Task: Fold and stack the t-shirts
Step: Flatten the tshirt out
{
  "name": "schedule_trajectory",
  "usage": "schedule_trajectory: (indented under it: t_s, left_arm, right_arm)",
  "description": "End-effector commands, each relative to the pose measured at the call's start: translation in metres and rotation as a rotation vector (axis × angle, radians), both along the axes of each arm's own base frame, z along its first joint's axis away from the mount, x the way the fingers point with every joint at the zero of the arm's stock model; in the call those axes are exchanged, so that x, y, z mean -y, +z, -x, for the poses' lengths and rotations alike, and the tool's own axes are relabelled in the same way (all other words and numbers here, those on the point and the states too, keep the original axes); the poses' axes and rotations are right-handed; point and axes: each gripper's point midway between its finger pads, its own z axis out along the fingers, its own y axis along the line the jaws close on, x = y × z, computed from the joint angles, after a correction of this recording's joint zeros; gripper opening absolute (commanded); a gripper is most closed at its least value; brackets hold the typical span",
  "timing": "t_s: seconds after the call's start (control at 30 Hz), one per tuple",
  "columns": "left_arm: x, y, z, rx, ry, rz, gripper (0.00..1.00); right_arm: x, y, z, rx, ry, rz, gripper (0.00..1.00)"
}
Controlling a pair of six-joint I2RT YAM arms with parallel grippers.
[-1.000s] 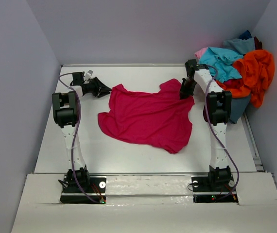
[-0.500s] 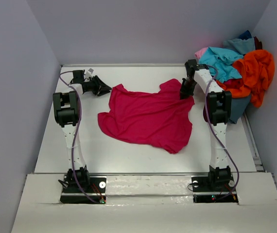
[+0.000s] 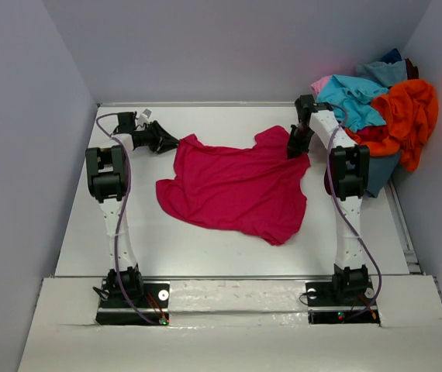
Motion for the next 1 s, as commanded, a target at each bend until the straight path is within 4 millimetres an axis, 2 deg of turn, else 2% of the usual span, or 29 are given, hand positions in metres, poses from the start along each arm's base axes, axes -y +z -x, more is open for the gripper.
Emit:
schedule_trajectory:
  t_s: [0.0,0.3,0.4,0.43,0.53,0.57,0.67,0.8,0.97]
  left_arm:
    - [0.007,-0.034,0.011,-0.068,-0.019,-0.046,0.42]
    - [0.006,-0.035,0.011,-0.077,-0.015,-0.053,0.42]
    - [0.006,-0.037,0.011,-0.086,-0.014,-0.059,0.39]
    - [0.006,-0.037,0.011,-0.087,-0.013,-0.061,0.33]
    - [0.005,-0.036,0.011,-0.087,-0.008,-0.067,0.26]
    - [0.005,-0.035,0.010,-0.084,-0.007,-0.068,0.20]
    - [0.003,-0.035,0.010,-0.089,0.001,-0.083,0.17]
    - [0.003,-0.034,0.011,-0.085,-0.003,-0.086,0.06]
    - [-0.004,-0.021,0.005,-0.040,0.013,-0.144,0.05]
  right_arm:
    - [0.008,0.000,0.003,-0.012,0.003,0.024,0.12]
    - [0.007,0.001,0.003,-0.009,0.002,0.020,0.12]
    - [0.008,0.001,0.003,-0.009,0.002,0.020,0.12]
    - [0.008,0.002,0.002,-0.006,0.002,0.021,0.12]
    - [0.008,0.001,0.004,-0.009,0.002,0.020,0.12]
    - [0.008,0.003,0.004,-0.006,0.002,0.020,0.12]
    - [0.008,0.002,0.005,-0.006,0.004,0.020,0.12]
    - [0.008,0.002,0.005,-0.006,0.004,0.020,0.11]
    - [0.007,0.002,0.005,-0.005,0.004,0.018,0.11]
